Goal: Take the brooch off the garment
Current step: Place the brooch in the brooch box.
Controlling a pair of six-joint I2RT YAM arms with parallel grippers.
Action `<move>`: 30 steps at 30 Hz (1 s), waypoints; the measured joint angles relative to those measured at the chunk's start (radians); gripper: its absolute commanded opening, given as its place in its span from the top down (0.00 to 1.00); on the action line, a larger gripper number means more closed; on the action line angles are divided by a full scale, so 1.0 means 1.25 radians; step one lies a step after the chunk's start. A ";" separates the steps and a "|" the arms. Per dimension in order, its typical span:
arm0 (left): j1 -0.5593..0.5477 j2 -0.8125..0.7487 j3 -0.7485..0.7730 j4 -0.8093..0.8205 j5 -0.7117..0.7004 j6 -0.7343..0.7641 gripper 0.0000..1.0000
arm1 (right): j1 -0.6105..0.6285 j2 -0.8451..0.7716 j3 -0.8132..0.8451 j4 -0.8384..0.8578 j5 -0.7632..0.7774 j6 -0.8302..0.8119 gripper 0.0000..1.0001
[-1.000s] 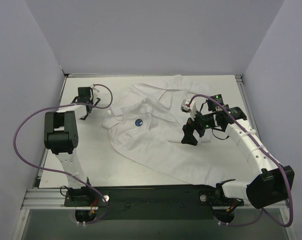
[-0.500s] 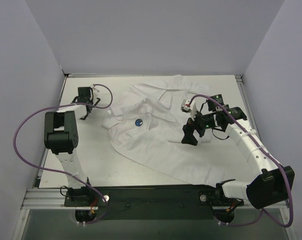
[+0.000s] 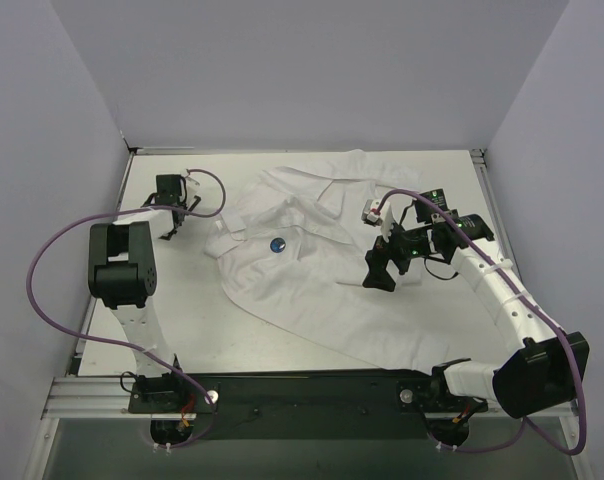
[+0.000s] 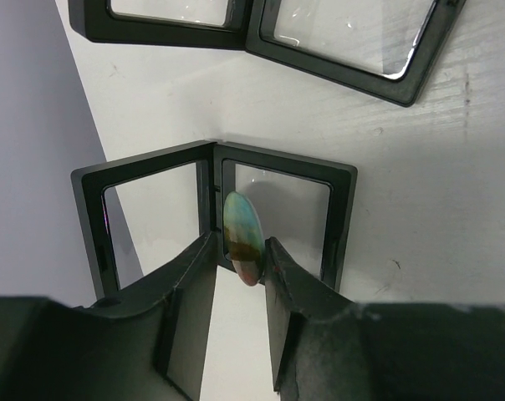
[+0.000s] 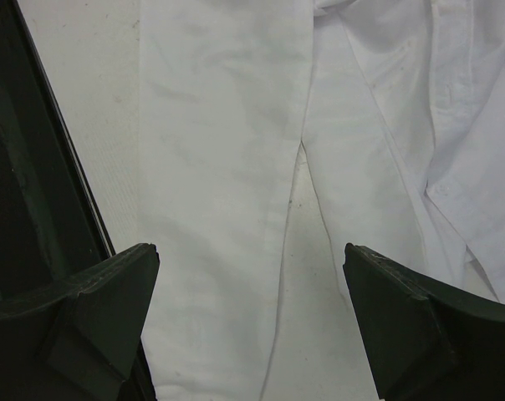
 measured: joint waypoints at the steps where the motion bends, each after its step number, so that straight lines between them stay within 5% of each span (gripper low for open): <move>1: 0.000 0.000 0.000 -0.002 0.003 -0.001 0.60 | 0.000 0.000 0.000 0.000 0.000 0.000 0.00; 30: -0.027 -0.160 -0.009 -0.101 0.124 -0.073 0.47 | 0.000 -0.002 -0.001 0.000 0.001 0.000 0.00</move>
